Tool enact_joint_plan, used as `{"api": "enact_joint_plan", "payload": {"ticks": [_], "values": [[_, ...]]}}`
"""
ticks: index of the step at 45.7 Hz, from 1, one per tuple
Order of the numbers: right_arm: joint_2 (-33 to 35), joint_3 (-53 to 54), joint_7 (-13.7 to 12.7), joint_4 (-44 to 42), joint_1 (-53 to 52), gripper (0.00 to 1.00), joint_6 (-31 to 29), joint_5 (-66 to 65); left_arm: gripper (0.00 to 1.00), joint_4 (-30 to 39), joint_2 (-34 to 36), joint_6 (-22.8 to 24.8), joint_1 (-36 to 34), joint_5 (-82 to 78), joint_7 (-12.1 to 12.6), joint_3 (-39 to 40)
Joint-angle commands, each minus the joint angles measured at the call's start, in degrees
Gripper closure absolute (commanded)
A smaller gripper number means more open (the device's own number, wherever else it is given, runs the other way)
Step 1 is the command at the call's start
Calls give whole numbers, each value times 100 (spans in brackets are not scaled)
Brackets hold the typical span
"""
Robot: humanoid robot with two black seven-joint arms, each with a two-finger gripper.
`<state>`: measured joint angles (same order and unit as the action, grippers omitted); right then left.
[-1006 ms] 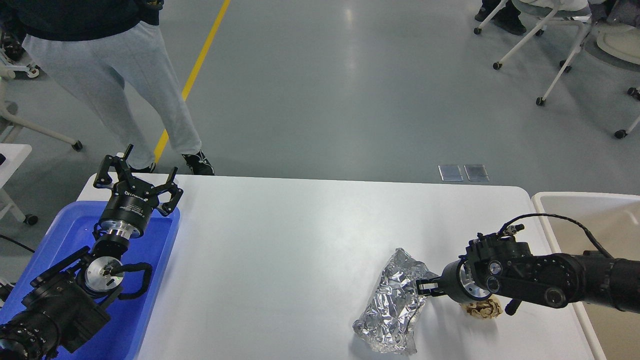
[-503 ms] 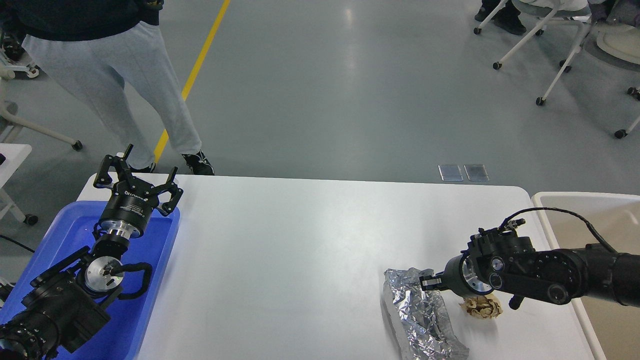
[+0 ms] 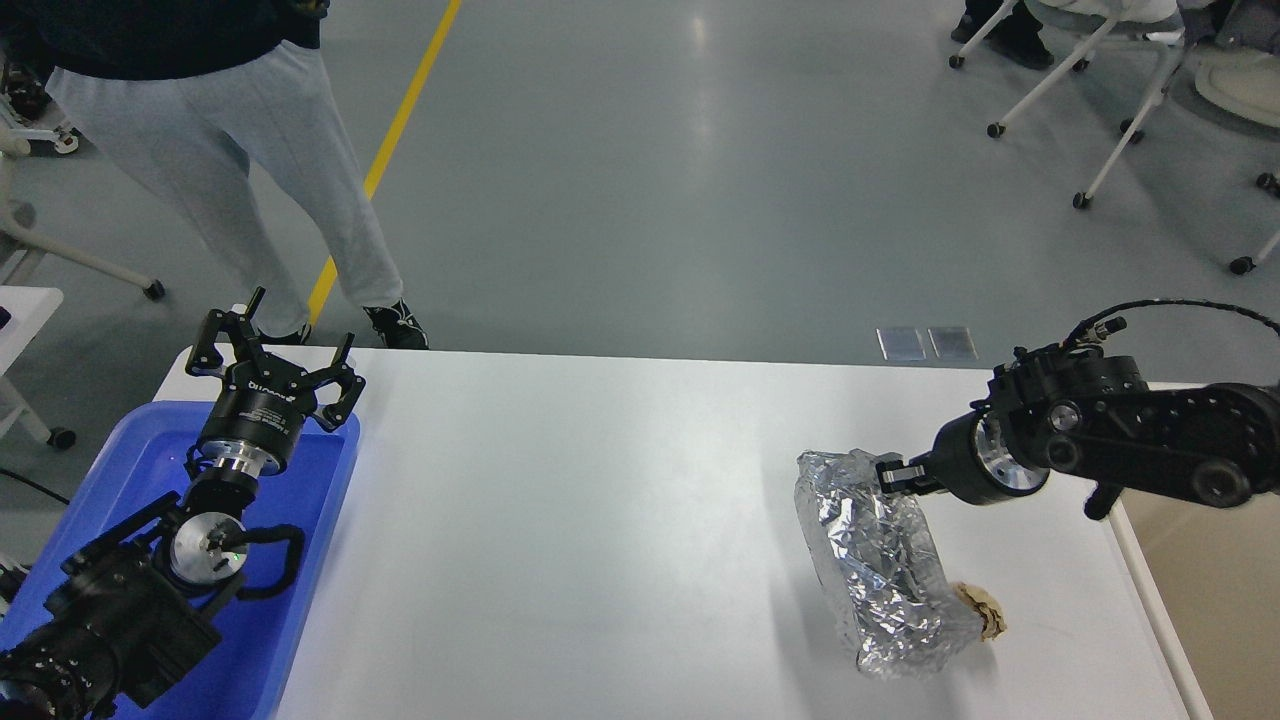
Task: Tidy desktop
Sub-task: 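Lift the foil wrapper with the right gripper toward the white bin, then release the foil wrapper into the white bin with the right gripper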
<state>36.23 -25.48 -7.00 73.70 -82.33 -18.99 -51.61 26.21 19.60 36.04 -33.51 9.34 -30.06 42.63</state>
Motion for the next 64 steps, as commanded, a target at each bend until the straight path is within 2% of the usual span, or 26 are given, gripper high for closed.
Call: {"api": "enact_joint_plan", "payload": {"ticks": [1,17,30,35,42,50,56,61,64], "values": [[762,-431,-12,777,-1460,100,-210,221,0,-2,0,-1,2,-3,0,0],[1219,-475,-30,901,-2498,100,-930,230,0,-2,0,-1,11,6,0,0],[1342,-484,-30,884,-2481,100,-896,204,0,-2,0,-1,11,6,0,0],[1798,-370,-12,760,-2200,100,-843,169,0,7,0,-1,11,6,0,0],[2897,-89,40,567,-1735,100,-536,213,0,-2,0,-1,11,6,0,0],[3671,544,506,58,-584,100,-114,590,0,-2,0,-1,11,-2,0,0],[3724,852,585,-373,409,100,431,1565,0,-2,0,-1,11,6,0,0],[3646,966,954,-1005,1060,100,704,2461,0,-2,0,-1,11,6,0,0],[3523,984,1051,-1331,1385,100,800,3137,0,-2,0,-1,11,6,0,0]]}}
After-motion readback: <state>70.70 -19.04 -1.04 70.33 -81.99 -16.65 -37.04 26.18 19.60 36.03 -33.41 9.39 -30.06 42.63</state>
